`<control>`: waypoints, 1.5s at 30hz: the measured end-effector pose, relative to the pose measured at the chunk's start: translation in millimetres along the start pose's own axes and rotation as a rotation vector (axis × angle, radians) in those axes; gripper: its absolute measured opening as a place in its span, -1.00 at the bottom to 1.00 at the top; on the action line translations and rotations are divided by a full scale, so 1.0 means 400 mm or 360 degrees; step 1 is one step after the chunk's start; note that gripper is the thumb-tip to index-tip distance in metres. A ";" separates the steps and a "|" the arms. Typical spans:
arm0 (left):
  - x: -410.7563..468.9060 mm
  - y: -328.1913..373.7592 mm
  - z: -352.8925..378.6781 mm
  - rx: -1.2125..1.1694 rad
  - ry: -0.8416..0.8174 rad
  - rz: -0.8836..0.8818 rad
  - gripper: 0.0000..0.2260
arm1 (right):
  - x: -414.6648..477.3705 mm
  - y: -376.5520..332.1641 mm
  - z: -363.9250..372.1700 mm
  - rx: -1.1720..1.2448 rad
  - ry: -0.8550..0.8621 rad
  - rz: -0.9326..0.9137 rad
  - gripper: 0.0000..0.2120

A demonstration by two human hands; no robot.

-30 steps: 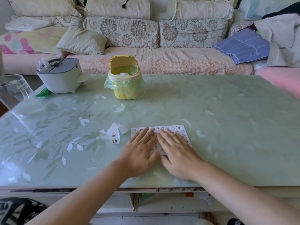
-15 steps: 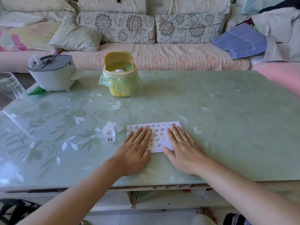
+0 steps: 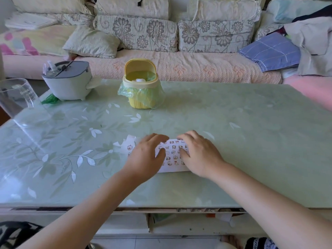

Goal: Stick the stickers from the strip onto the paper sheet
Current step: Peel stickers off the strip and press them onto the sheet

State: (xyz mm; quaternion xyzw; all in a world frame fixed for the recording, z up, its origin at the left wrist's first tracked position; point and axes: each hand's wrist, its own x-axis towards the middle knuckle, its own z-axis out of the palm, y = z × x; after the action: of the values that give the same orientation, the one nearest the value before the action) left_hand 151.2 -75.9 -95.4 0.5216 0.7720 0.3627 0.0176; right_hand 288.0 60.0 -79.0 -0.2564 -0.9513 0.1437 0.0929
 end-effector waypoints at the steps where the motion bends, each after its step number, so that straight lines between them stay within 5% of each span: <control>1: 0.002 -0.006 -0.018 0.0023 0.0085 -0.0001 -0.74 | 0.011 -0.023 0.001 0.0099 -0.0022 -0.0005 -0.68; 7: -0.002 -0.077 -0.113 0.0176 0.0422 -0.0369 -0.85 | 0.075 -0.145 0.035 0.0602 -0.0088 0.0048 -0.89; 13: -0.033 -0.114 -0.154 0.0132 0.0230 -0.0805 -0.81 | 0.131 -0.208 0.077 0.0870 -0.0207 0.0228 -0.89; 29: -0.023 -0.135 -0.173 -0.0241 0.0203 -0.0964 -0.85 | 0.181 -0.275 0.077 0.1324 -0.0288 0.0465 -0.89; 39: -0.004 -0.116 -0.180 -0.0624 0.0369 -0.0968 -0.86 | 0.182 -0.262 0.065 0.1395 -0.0149 0.0199 -0.76; 45: 0.000 -0.103 -0.202 -0.1150 0.0310 -0.1245 -0.81 | 0.185 -0.247 0.058 0.1033 0.0024 -0.0161 -0.81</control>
State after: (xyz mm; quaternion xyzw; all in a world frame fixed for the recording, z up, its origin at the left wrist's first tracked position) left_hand 85.9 -127.4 -59.8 0.1199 0.7329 0.6180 0.2579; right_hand 173.5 11.1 -61.3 -0.1668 -0.8667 0.4328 0.1838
